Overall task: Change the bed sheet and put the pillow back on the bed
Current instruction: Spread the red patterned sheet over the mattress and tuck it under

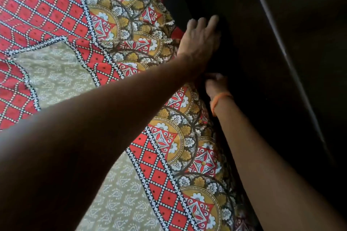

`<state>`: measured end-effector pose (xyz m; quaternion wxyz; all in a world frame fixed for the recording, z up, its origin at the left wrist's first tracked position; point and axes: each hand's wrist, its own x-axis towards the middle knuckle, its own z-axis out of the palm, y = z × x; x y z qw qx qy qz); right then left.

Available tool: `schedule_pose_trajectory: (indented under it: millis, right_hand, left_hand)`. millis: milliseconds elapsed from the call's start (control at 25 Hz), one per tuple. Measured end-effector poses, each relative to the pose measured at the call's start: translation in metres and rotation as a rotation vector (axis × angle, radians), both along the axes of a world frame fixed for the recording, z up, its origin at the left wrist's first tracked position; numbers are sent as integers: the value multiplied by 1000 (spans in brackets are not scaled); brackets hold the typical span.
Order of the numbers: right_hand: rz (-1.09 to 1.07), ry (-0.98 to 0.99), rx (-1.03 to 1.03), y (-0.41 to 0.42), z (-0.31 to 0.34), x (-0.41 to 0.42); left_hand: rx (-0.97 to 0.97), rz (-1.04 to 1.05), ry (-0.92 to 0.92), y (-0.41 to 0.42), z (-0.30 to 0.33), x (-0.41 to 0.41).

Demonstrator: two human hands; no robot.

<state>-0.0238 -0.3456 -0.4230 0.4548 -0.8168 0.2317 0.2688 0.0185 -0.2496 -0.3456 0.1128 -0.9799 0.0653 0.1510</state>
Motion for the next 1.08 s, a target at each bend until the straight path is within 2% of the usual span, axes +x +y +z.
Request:
schedule_pose_trajectory:
  millis: [80, 160, 280, 400, 520, 600, 640, 720, 760, 840, 960, 1080]
  right_hand:
    - [-104, -120, 26, -16, 11, -31]
    - [36, -150, -14, -24, 29, -65]
    - [97, 105, 117, -28, 38, -82]
    - [197, 315, 134, -45, 27, -72]
    - [476, 159, 4, -56, 24, -74]
    - [436, 93, -46, -48, 25, -74]
    - [330, 105, -70, -43, 27, -73]
    - [171, 106, -170, -44, 32, -74]
    - [167, 54, -209, -47, 40, -78]
    - [109, -10, -186, -55, 54, -94]
    - [118, -93, -171, -60, 106, -139]
    - [213, -43, -138, -54, 181, -184]
  left_hand:
    - [-77, -95, 30, -13, 11, -24]
    - [-77, -211, 292, -29, 8, -55]
    - [69, -193, 524, -38, -17, -64]
    - [134, -103, 710, -53, -50, -47]
    - [131, -115, 786, -61, -65, -49]
    - [-17, 3, 692, -64, -57, -54]
    - [-120, 40, 592, -65, -44, -60]
    - [-341, -28, 331, -63, -20, -80]
    - [-431, -48, 192, -62, -9, -95]
    - [-577, 55, -36, -59, 0, -133]
    - [-710, 410, -132, -44, 52, -219]
    - [-842, 888, -233, -31, 125, -308]
